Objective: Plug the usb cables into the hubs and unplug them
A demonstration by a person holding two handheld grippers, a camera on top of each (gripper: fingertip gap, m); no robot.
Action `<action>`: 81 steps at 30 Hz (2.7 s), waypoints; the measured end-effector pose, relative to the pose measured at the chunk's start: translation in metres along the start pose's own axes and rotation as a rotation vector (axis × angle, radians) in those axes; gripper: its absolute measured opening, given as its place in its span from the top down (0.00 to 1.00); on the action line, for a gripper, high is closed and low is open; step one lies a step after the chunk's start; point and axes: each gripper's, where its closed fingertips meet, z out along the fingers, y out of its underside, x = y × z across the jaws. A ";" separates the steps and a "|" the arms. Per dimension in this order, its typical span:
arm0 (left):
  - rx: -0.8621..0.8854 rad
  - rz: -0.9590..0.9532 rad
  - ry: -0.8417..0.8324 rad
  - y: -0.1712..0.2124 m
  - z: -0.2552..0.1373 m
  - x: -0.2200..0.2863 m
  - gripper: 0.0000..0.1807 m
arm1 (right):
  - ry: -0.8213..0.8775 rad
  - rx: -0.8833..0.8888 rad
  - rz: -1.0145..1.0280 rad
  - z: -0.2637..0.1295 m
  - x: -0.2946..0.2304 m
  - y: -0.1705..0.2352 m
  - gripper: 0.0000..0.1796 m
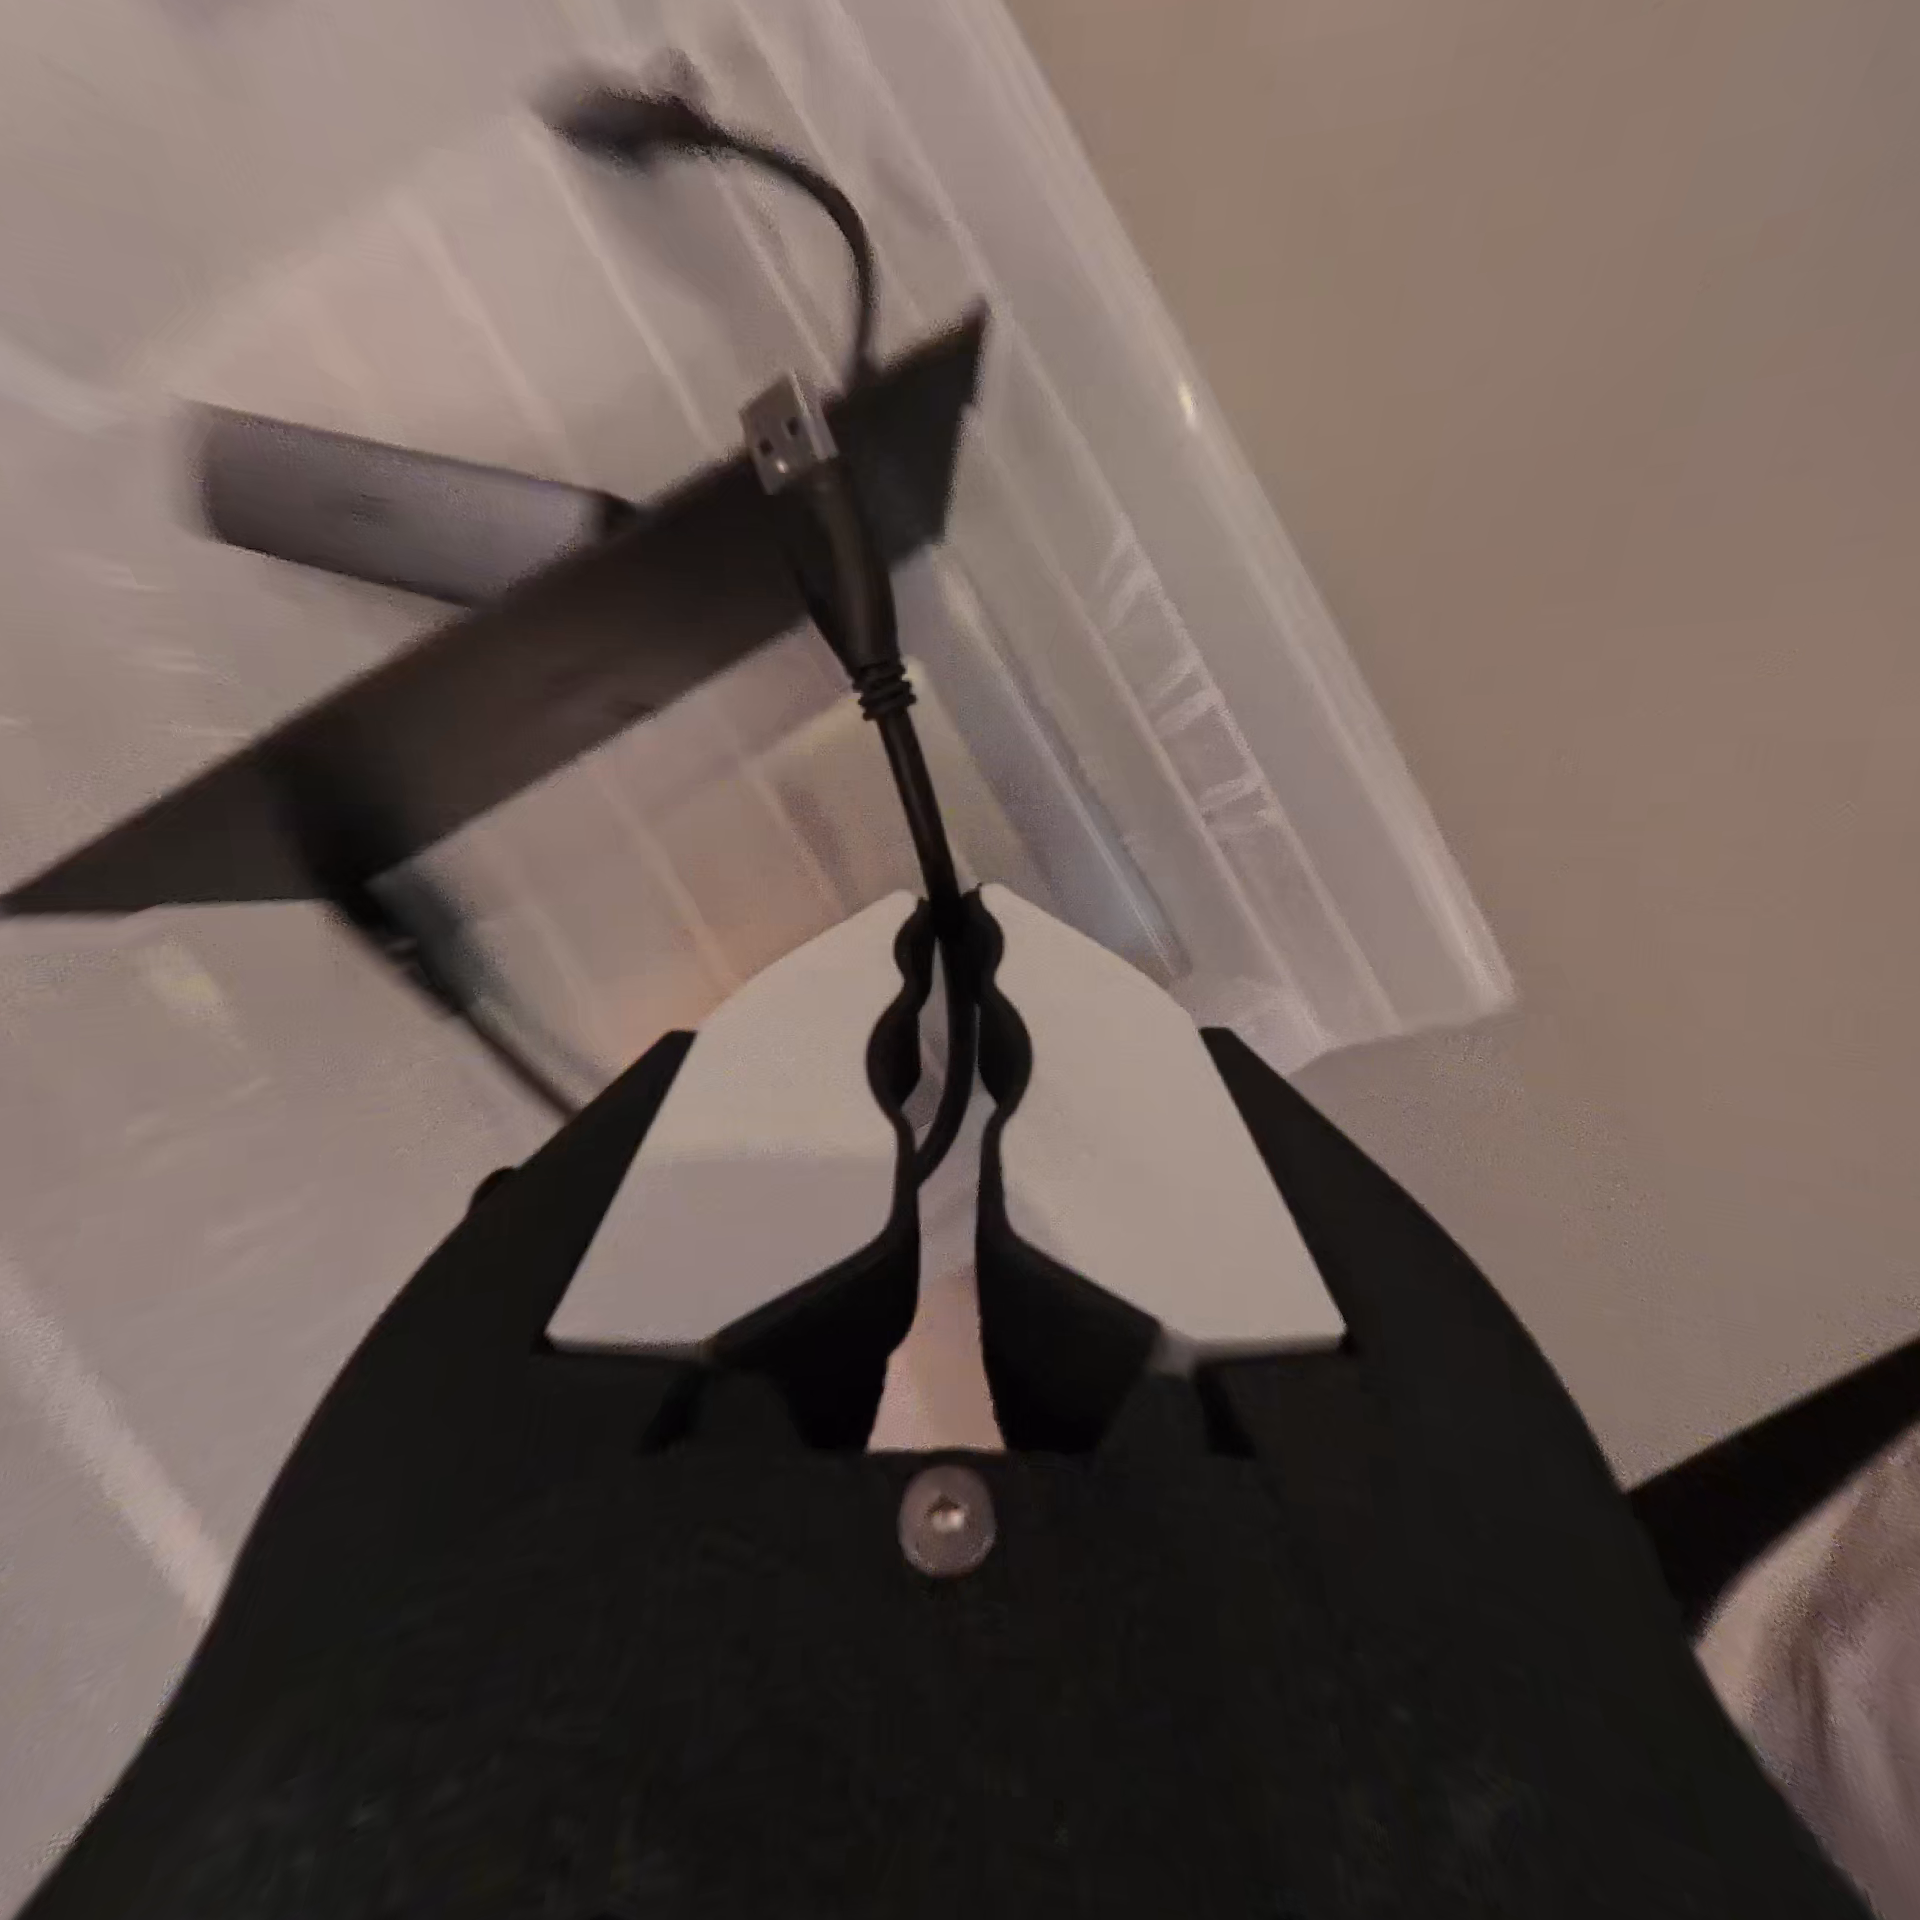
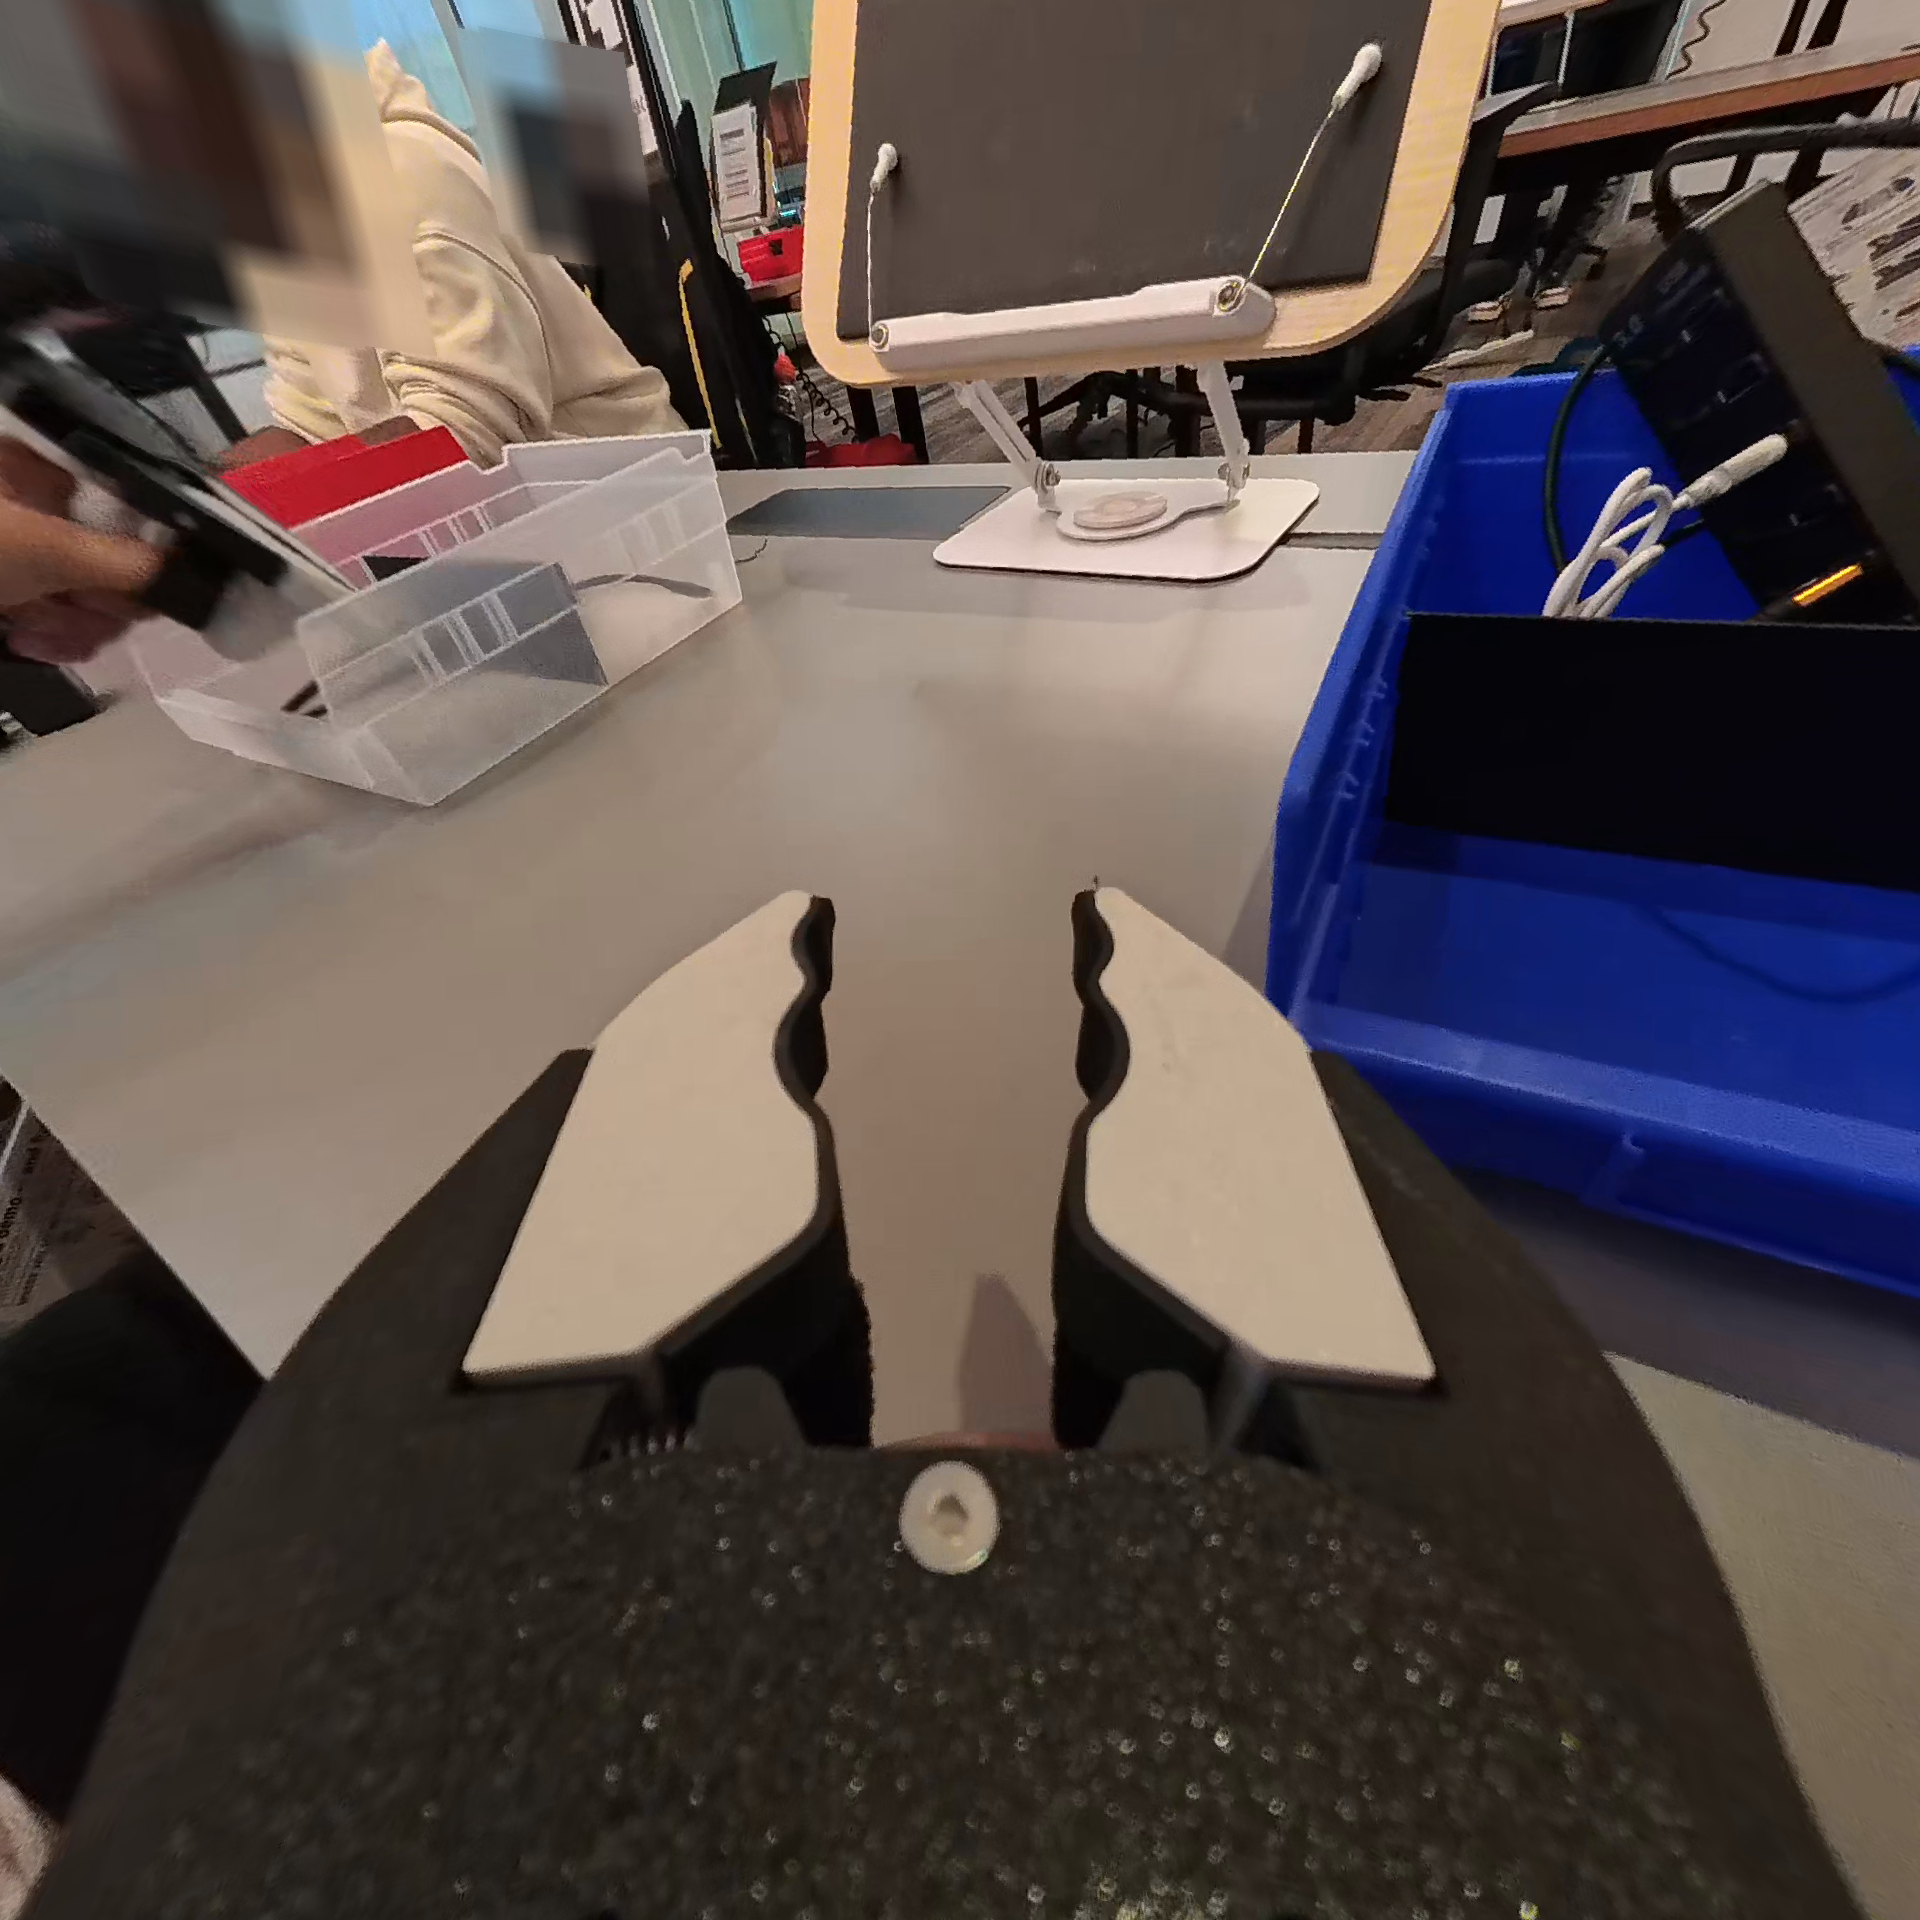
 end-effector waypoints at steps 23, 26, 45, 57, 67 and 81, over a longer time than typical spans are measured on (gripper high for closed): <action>0.114 0.139 0.478 -0.013 0.064 0.349 0.97 | -0.025 0.025 0.002 -0.018 -0.009 -0.003 0.76; 0.122 0.006 0.578 -0.026 0.072 0.361 0.95 | -0.027 0.029 0.013 -0.022 -0.009 -0.002 0.76; 0.455 0.203 -0.019 -0.047 -0.073 0.020 0.68 | -0.052 0.015 0.066 -0.021 -0.010 0.003 0.76; -0.255 -0.482 -0.149 -0.069 0.041 -0.137 0.65 | -0.115 -0.019 0.037 0.001 -0.029 0.005 0.75; -0.418 -0.790 -0.029 -0.057 0.087 -0.129 0.69 | -0.187 0.001 0.091 -0.010 -0.037 0.003 0.75; 0.187 -0.376 0.023 -0.135 -0.008 -0.108 0.83 | -0.222 0.038 0.179 -0.018 -0.035 -0.003 0.76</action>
